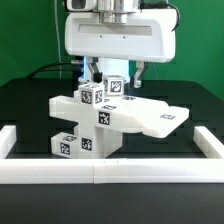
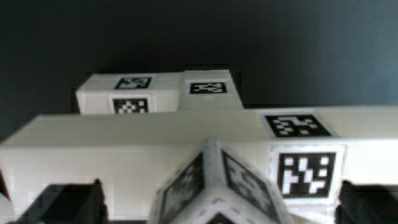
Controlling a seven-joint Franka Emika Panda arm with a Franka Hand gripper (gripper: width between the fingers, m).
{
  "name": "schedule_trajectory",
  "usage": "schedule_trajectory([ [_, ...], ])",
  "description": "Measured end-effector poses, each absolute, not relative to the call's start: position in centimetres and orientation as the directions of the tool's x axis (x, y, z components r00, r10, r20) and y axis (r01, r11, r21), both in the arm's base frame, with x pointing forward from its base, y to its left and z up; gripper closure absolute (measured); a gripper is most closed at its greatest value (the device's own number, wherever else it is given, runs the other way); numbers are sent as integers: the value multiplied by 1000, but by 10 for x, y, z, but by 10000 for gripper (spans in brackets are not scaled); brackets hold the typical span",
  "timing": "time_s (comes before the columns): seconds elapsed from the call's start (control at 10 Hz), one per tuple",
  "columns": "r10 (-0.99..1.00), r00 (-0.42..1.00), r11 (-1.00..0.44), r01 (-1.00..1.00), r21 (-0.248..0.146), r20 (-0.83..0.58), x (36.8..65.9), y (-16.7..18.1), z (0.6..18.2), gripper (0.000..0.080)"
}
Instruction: Assemble chair
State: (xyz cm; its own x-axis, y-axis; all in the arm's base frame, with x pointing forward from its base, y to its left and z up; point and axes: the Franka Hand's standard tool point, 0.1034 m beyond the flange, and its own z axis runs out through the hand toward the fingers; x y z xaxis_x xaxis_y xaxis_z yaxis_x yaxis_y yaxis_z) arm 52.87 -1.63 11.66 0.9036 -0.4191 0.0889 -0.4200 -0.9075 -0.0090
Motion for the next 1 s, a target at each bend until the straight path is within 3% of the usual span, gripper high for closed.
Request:
schedule_trajectory([
  [0.8, 115, 991, -992, 111, 54, 75, 528, -20, 117, 150],
  [1.0, 114, 991, -992, 110, 55, 74, 529, -22, 117, 150],
])
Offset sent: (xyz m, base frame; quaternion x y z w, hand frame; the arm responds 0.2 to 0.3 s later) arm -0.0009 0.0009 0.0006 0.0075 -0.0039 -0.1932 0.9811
